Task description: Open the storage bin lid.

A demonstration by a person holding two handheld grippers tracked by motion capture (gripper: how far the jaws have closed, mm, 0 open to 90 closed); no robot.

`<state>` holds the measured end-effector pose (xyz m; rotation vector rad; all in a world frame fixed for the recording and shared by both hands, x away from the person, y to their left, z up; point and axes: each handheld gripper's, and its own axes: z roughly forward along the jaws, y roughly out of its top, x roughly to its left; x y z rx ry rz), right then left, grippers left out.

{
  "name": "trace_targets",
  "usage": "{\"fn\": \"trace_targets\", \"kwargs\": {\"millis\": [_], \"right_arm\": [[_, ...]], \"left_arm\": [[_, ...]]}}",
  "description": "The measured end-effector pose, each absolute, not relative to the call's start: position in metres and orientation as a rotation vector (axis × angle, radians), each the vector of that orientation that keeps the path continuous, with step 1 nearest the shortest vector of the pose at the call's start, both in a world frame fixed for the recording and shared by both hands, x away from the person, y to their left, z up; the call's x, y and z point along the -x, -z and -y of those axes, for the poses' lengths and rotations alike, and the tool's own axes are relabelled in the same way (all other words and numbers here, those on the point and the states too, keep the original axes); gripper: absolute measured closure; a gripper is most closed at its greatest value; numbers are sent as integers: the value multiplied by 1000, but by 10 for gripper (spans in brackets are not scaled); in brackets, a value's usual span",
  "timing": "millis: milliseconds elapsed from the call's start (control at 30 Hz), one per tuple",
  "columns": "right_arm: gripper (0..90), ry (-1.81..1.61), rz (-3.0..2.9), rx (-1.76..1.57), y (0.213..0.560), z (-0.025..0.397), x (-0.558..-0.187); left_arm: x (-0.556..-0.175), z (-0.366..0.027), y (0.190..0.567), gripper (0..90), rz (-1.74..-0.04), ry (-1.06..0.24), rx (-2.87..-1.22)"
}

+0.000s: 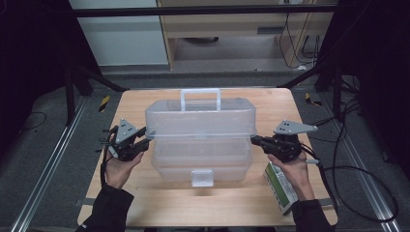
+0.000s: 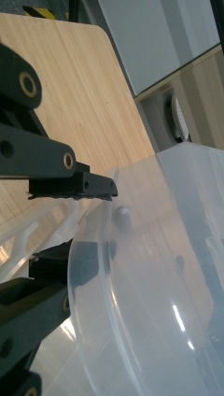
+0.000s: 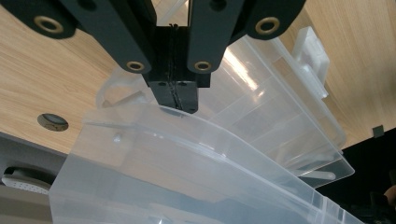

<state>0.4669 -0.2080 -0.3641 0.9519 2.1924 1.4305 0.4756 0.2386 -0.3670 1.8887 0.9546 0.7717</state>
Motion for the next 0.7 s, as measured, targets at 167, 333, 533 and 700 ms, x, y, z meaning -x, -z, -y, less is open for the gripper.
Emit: {"fn": "trace_targets", "kwargs": {"millis": [167, 333, 533, 700], "right_arm": [[893, -1396, -2201, -952, 363, 206, -466], [871, -1390, -2192, -972, 363, 208, -464], [817, -1276, -2241, -1003, 375, 207, -460], [776, -1220, -2246, -1022, 381, 208, -459]], "left_arm": [[-475, -241, 367, 691, -971, -754, -1879], [-476, -241, 366, 692, -980, -745, -1874], [-476, -240, 366, 694, -981, -751, -1880], [-475, -240, 366, 698, -978, -765, -1883]]}}
